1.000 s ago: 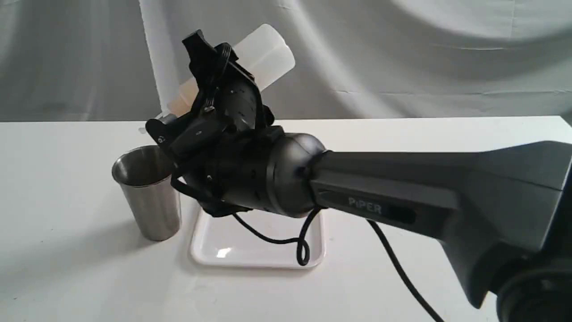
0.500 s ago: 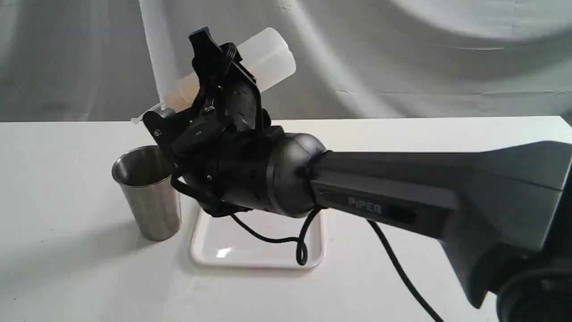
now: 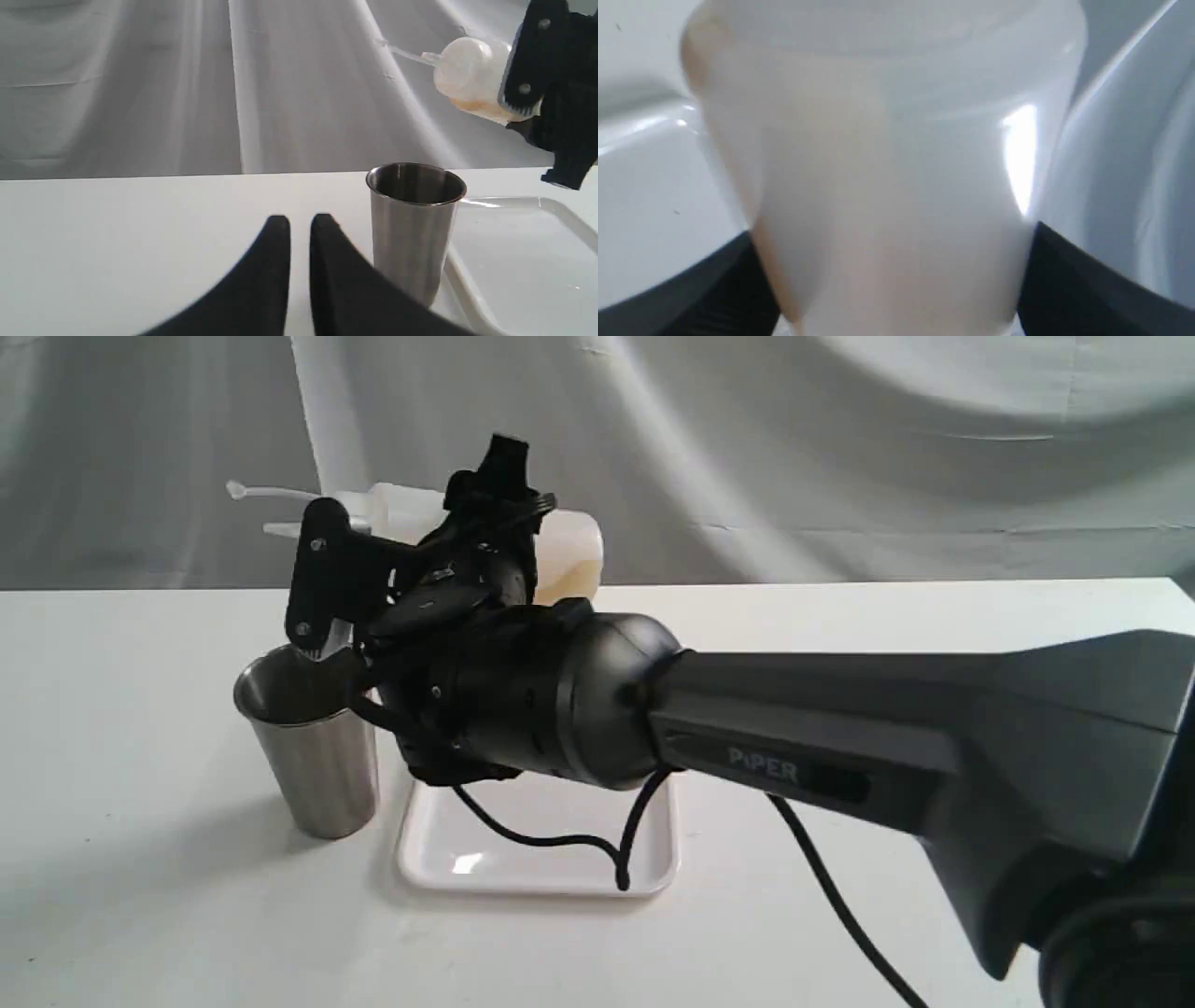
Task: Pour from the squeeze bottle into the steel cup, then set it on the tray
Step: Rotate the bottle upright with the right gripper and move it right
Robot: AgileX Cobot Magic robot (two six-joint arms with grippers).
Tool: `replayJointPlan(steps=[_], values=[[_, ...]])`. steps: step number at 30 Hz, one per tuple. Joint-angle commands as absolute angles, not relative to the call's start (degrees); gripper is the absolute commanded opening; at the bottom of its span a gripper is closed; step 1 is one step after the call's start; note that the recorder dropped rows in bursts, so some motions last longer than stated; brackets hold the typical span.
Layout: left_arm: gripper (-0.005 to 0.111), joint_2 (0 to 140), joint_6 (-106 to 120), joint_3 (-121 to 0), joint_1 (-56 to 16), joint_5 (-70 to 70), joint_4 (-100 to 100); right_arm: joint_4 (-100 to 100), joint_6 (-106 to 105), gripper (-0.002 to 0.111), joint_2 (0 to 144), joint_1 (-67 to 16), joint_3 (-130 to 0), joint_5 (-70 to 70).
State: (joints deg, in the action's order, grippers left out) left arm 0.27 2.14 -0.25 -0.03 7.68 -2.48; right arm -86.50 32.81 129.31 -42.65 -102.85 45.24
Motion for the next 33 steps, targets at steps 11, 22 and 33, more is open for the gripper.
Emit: replayJointPlan(steps=[11,22,33], values=[[0.008,0.00,2.04,0.00,0.00,7.59,-2.63,-80.49,70.63,0.047,116.97,-38.04,-93.97,30.45],[0.008,0.00,1.90,0.00,0.00,7.59,-2.63,-80.34,75.41,0.047,102.62,-30.17,-77.41,14.54],[0.008,0.00,1.90,0.00,0.00,7.59,-2.63,-64.42,49.77,0.047,98.10,-22.58,-70.85,-1.98]])
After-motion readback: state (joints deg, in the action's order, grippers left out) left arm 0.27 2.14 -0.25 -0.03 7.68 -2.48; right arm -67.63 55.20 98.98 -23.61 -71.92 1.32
